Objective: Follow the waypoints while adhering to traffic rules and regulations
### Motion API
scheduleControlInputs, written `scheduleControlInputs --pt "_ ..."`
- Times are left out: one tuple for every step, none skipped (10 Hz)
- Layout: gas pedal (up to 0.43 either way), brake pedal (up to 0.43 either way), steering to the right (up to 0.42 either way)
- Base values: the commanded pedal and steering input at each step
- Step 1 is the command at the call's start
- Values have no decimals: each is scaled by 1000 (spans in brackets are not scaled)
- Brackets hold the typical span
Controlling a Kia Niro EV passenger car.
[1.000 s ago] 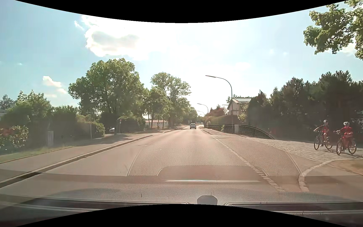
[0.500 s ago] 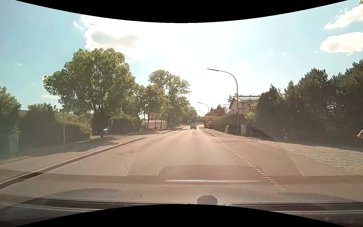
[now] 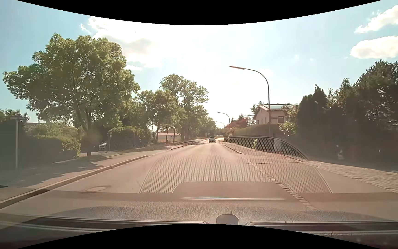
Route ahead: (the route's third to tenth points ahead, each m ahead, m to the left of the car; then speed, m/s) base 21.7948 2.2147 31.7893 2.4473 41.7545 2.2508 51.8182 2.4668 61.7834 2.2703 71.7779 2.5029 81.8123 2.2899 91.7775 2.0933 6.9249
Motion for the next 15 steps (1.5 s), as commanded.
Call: scheduleControlInputs --pt "177 6 4" --pt "177 6 6" --pt "177 6 8" --pt "177 6 9" --pt "177 6 8" --pt "177 6 8" --pt "177 6 8" --pt "177 6 8" --pt "177 6 7" --pt "177 6 7" --pt "169 6 6" --pt "169 6 6" --pt "157 6 6" --pt "157 6 5" --pt "150 6 5"
